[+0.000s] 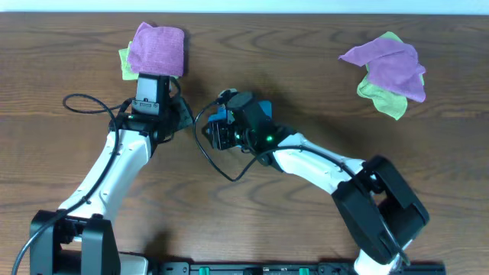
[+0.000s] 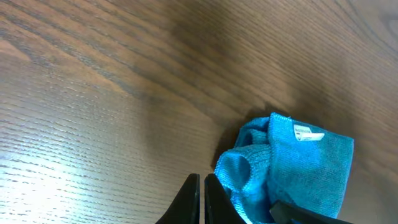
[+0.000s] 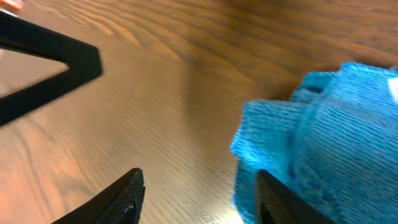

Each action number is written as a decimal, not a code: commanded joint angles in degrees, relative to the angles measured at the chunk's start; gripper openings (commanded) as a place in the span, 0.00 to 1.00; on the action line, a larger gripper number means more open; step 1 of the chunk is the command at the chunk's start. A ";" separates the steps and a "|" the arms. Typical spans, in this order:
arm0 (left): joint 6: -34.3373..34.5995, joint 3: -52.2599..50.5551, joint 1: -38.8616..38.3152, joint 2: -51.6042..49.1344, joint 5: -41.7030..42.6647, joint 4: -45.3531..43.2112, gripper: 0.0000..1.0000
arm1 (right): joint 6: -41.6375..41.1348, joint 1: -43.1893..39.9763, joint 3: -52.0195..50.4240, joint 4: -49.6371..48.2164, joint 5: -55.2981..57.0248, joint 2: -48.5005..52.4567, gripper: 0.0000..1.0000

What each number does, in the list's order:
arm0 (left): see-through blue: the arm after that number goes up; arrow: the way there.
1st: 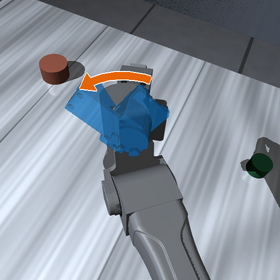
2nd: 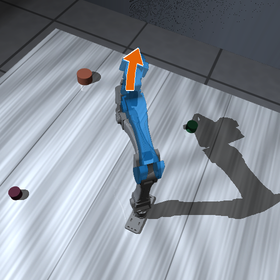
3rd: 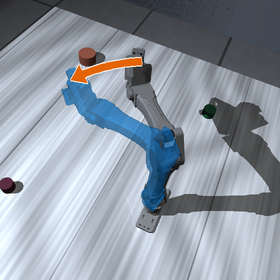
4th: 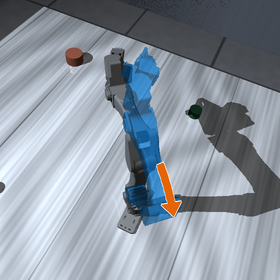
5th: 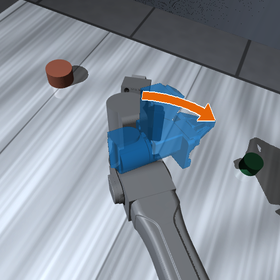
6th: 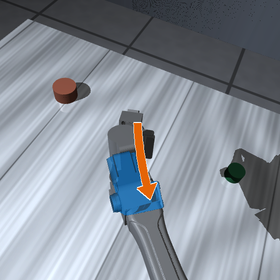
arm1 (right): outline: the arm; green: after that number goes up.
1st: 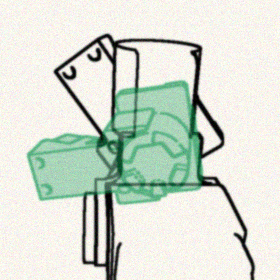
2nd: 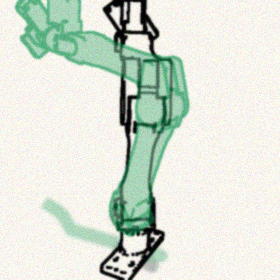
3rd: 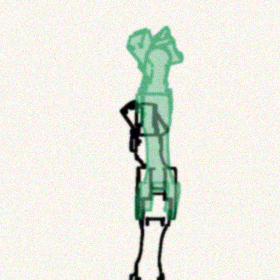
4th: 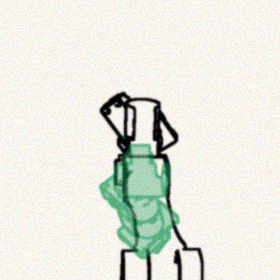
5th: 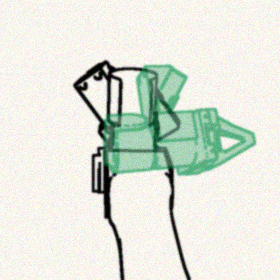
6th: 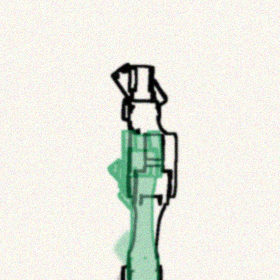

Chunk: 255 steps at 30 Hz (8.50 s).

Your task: Fold the cloth

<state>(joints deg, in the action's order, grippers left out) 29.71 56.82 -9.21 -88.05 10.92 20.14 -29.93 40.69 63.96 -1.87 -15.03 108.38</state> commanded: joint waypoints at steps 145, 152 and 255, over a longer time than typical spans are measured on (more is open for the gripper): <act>35.12 -28.89 -1.84 -2.23 21.79 -38.62 0.95 | -3.89 -11.63 -32.92 58.47 33.66 -98.36 0.99; 38.47 -28.89 -3.58 -8.57 21.66 -46.77 0.96 | -3.89 -11.63 -32.92 58.45 33.66 -98.36 0.99; -1.42 44.04 22.43 -39.45 18.80 0.04 0.06 | -3.89 -11.63 -32.92 58.47 33.66 -98.36 0.99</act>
<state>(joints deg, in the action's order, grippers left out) 31.33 99.35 11.92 -127.22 32.27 19.55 -32.91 29.47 31.11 56.38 17.85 10.37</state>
